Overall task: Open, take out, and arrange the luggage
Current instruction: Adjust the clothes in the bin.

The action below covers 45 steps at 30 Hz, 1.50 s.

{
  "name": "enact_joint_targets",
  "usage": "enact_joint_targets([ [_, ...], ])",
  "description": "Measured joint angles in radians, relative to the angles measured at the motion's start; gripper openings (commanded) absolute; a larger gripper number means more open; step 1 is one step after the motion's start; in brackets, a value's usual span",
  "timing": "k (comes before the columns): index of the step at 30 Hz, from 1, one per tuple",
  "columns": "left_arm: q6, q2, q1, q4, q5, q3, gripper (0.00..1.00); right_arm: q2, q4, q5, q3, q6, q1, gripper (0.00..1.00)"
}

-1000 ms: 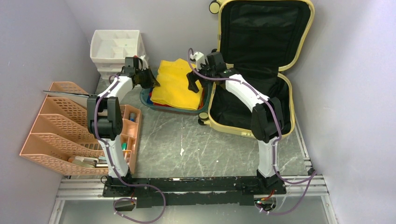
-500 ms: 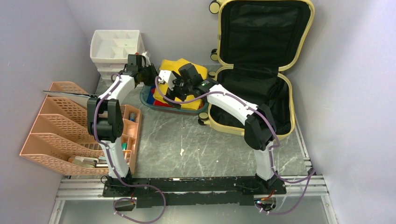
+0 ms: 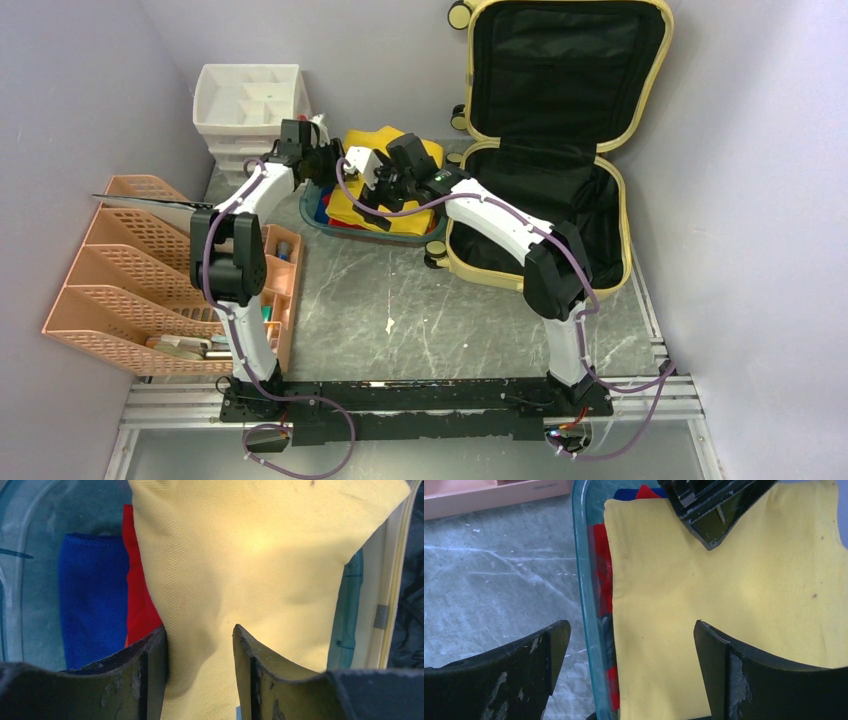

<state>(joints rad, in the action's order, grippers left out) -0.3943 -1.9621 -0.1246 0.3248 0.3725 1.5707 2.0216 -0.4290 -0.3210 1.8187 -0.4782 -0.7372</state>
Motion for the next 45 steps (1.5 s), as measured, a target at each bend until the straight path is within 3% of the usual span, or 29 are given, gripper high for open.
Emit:
enact_joint_targets([
  [19, 0.155, 0.069, -0.121, 0.06, -0.234, 0.0, 0.6, 0.0, -0.013, 0.006, 0.0, 0.004, 0.003, 1.0],
  [24, 0.19, 0.069, -0.135, 0.073, -0.269, 0.0, 0.57, 0.0, -0.017, 0.006, 0.0, 0.01, 0.005, 1.0],
  [28, 0.19, 0.069, -0.132, 0.063, -0.269, -0.012, 0.49, 0.0, -0.019, 0.005, 0.0, 0.012, 0.005, 1.0],
  [36, 0.148, 0.065, -0.087, 0.047, -0.241, -0.03, 0.06, -0.011, -0.019, -0.003, -0.027, -0.001, 0.008, 1.0],
  [45, 0.024, 0.065, -0.041, 0.027, -0.115, -0.03, 0.05, -0.011, -0.008, 0.011, -0.035, -0.001, -0.005, 1.0],
])
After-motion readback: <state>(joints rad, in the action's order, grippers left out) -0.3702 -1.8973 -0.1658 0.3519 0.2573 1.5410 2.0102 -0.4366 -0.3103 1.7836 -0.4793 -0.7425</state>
